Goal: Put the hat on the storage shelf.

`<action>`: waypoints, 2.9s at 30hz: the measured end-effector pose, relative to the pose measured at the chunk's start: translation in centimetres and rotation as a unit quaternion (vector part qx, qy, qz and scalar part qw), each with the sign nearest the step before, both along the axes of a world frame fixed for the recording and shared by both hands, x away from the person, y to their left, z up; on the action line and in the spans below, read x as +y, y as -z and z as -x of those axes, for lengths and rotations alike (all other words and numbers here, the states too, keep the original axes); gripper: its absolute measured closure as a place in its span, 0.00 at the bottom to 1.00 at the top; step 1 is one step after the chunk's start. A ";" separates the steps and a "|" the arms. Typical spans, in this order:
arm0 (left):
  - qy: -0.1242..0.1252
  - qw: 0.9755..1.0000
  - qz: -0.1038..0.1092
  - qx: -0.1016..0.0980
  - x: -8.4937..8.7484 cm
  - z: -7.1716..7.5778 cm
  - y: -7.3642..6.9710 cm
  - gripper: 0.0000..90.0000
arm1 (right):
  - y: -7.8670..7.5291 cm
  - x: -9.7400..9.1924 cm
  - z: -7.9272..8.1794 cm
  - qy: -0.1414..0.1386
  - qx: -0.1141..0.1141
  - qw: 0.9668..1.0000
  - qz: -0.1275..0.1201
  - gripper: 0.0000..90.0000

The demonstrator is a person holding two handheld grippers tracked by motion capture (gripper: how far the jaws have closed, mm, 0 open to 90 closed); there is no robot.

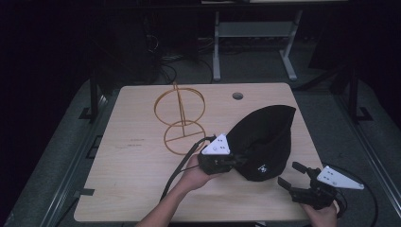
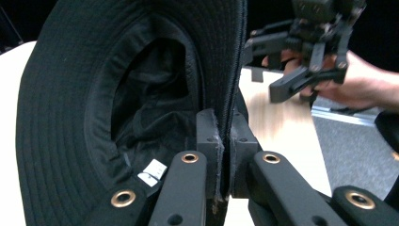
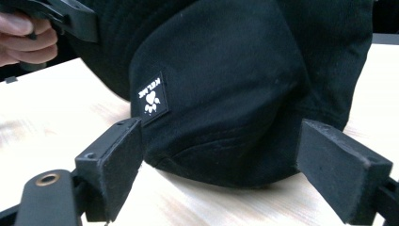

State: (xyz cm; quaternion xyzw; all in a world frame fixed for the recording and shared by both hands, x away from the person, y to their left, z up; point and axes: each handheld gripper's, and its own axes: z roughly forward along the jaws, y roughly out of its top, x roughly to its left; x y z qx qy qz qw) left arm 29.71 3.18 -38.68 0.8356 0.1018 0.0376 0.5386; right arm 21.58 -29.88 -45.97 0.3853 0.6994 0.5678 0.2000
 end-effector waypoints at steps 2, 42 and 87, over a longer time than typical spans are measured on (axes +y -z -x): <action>0.000 1.000 0.006 0.002 0.0 0.0 0.0 0.96 | 0.0 0.0 -0.1 0.005 0.000 1.000 -0.009 0.17; -0.015 0.999 -0.016 -0.039 1.2 1.3 -1.4 0.87 | -3.9 2.0 -0.8 0.001 -0.086 0.996 -0.022 0.97; -0.101 0.992 -0.073 -0.032 12.7 4.1 2.2 0.45 | -16.0 4.1 -5.7 -0.108 -0.126 0.986 0.002 0.98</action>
